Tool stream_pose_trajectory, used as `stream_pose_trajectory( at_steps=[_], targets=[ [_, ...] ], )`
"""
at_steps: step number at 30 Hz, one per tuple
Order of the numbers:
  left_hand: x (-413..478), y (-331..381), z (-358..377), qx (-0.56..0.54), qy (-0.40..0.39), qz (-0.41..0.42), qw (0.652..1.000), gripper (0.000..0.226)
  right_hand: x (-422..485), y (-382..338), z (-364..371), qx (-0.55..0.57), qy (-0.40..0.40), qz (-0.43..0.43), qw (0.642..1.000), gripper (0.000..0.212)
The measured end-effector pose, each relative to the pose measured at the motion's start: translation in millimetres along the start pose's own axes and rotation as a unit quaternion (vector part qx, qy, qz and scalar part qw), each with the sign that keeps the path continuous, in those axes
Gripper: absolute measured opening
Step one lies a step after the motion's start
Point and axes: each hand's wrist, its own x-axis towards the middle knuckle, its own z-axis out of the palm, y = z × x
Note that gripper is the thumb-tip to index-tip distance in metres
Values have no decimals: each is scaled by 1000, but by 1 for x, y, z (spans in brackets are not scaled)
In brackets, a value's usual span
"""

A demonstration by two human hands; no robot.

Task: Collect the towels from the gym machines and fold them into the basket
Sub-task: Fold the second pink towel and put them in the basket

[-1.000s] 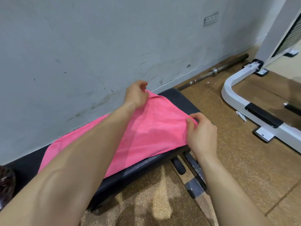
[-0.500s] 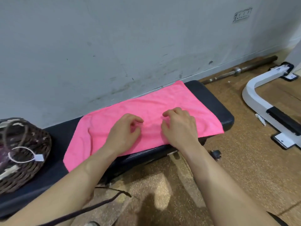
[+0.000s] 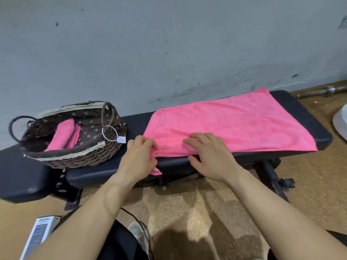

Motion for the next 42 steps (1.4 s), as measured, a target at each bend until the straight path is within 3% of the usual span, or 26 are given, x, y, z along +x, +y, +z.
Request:
stream_pose_trajectory(
  at_steps=[3, 8, 12, 16, 19, 21, 24, 26, 29, 31, 33, 35, 38, 42],
  targets=[
    [0, -11, -10, -26, -39, -11, 999, 37, 1, -13, 11, -16, -52, -18, 998, 52],
    [-1, -8, -24, 41, -35, -9, 999, 28, 5, -16, 18, 10, -32, -1, 999, 35],
    [-8, -7, -23, 128, -78, 8, 989, 49, 5, -11, 18, 7, -40, -9, 999, 42],
    [-13, -13, -15, 178, -45, 73, 980, 26, 1, -8, 18, 11, -24, -16, 1000, 34],
    [-14, -22, -19, 128, -47, 84, 987, 13, -4, -4, 15, 17, -11, -33, 999, 25],
    [-16, -31, -21, 97, -87, 74, 989, 7, -10, 0, 8, 32, 13, -29, 999, 22],
    [-18, -33, -24, 97, -130, 36, 986, 10, -17, 18, -1, 30, 95, 41, 994, 26],
    [-18, -21, -26, 81, -55, 30, 995, 18, -24, 38, -4, -29, 123, 126, 984, 36],
    [-8, 13, -20, 7, 49, 73, 996, 12, -39, 63, -6, -59, 119, 251, 959, 51],
    [2, 42, -4, -38, 22, 125, 991, 26, -50, 71, -9, -52, 164, 294, 940, 47],
    [20, 76, 15, -65, -28, 159, 985, 39, -60, 75, -14, -47, 214, 300, 929, 30],
    [43, 109, 28, -71, -56, 173, 981, 48, -68, 78, -15, 7, 197, 324, 925, 20],
    [77, 136, 45, 3, -88, 175, 981, 57, -77, 85, -12, 94, 144, 381, 909, 36],
    [107, 139, 61, 72, -131, 141, 979, 65, -77, 92, -16, 123, 131, 403, 897, 59]
  ],
)
